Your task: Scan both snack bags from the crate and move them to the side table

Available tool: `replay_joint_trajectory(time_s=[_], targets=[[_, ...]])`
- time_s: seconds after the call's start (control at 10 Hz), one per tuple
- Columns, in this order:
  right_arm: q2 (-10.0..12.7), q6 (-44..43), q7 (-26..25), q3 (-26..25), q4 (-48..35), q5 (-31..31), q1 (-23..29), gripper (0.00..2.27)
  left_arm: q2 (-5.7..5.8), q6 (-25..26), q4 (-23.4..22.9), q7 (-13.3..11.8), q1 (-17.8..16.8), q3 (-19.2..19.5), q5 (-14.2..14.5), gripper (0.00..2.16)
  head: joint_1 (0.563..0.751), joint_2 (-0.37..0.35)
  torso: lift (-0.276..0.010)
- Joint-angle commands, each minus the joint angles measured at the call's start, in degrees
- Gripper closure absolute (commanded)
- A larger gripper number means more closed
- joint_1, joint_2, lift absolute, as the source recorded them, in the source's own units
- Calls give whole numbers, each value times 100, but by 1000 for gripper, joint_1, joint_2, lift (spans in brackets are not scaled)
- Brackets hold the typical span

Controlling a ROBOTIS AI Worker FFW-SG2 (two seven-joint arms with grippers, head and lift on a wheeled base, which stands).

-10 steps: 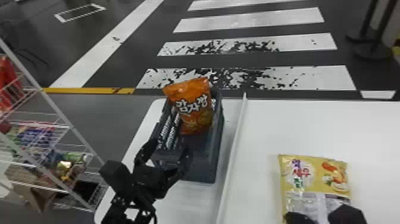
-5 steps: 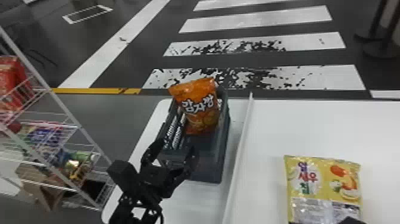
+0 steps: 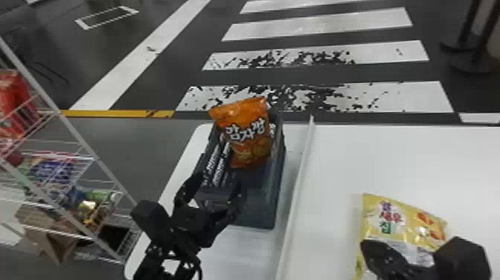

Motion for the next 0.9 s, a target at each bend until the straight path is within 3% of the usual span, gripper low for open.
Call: replay_joint_trajectory(time_s=[0.0,0.4,0.8], targets=[[86,-7,-53,-71,-31,-5,-79,2189,0,-9,-6,0,1,-6,0,73,695,275,-99],[147,-77,-61,52,629,-32,-237,2189,-17,9,20,-9,-8,-15,9,73,695,258,-99],[271,134,-61,501,910,65,-624,2189,-17,-9,12,-18,-8,-15,9,73,695,299,-99]])
